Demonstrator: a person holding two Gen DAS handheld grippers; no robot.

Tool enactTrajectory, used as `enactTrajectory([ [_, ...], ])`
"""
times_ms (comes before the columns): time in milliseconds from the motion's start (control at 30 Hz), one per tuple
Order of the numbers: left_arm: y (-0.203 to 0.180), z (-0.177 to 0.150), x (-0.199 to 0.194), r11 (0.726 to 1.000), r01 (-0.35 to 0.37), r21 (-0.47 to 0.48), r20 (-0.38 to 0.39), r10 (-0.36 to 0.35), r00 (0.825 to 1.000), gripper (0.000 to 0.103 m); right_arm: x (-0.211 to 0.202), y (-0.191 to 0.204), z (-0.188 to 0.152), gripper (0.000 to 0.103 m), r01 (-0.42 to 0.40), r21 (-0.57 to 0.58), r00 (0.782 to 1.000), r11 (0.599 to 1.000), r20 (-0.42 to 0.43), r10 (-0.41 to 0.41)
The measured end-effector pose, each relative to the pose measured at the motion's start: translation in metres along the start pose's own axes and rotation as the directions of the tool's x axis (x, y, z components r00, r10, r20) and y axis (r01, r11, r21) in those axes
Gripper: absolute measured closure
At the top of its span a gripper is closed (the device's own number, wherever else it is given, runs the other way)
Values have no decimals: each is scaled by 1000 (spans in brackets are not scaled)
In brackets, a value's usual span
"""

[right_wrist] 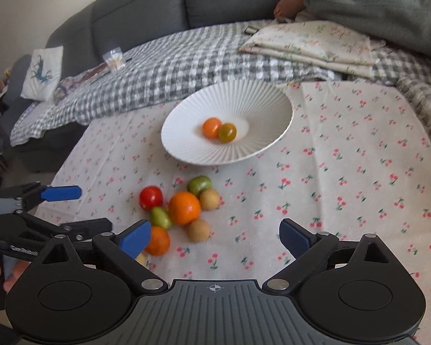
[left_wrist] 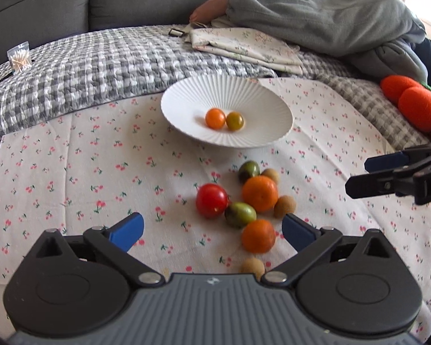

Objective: Organize fruits
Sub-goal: 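Move both tools back toward the fruit cluster, then grasp a brown kiwi with the left tool while the right tool grasps another kiwi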

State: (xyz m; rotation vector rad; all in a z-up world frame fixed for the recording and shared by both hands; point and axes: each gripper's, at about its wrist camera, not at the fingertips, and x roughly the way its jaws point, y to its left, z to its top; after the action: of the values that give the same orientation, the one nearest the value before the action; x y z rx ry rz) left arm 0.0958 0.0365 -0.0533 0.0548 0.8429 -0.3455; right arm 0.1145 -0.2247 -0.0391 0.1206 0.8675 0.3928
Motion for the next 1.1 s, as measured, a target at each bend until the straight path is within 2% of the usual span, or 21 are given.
enactTrajectory([
  [200,-6,-10,3,1000,16,19,-21,-16,1000,1,3,0,-5,6,-20,-8,1000,1000,-21,20],
  [300,-12,-15,4,998,33,51,-22,-32,999,2,4,-3,-6,6,-26,-2,999,1000,-28,26],
  [567,-34,-33,16,985,82,150,-92,-68,993,6,13,-3,-12,7,-22,-16,998,1000,-56,22],
  [633,-35,-35,17,984,79,161,-88,-65,994,13,15,-3,-13,8,-30,-12,998,999,-61,29],
  [733,-33,-36,20,984,83,156,-94,-69,993,32,18,0,-15,8,-26,-29,997,999,-67,24],
  [800,-30,-37,23,984,97,147,-105,-82,991,50,20,2,-16,8,-24,-35,997,999,-68,21],
  [833,-30,-38,25,984,102,146,-112,-86,990,54,22,3,-16,9,-23,-36,997,999,-69,21],
  [900,-28,-40,29,984,109,141,-129,-91,988,71,24,3,-17,11,-23,-36,997,999,-69,20],
  [1000,-24,-39,31,986,111,125,-135,-94,986,82,27,3,-17,16,-27,-27,997,999,-74,25],
  [1100,-19,-37,30,988,112,101,-139,-98,985,82,31,0,-18,25,-39,-17,996,999,-79,37],
])
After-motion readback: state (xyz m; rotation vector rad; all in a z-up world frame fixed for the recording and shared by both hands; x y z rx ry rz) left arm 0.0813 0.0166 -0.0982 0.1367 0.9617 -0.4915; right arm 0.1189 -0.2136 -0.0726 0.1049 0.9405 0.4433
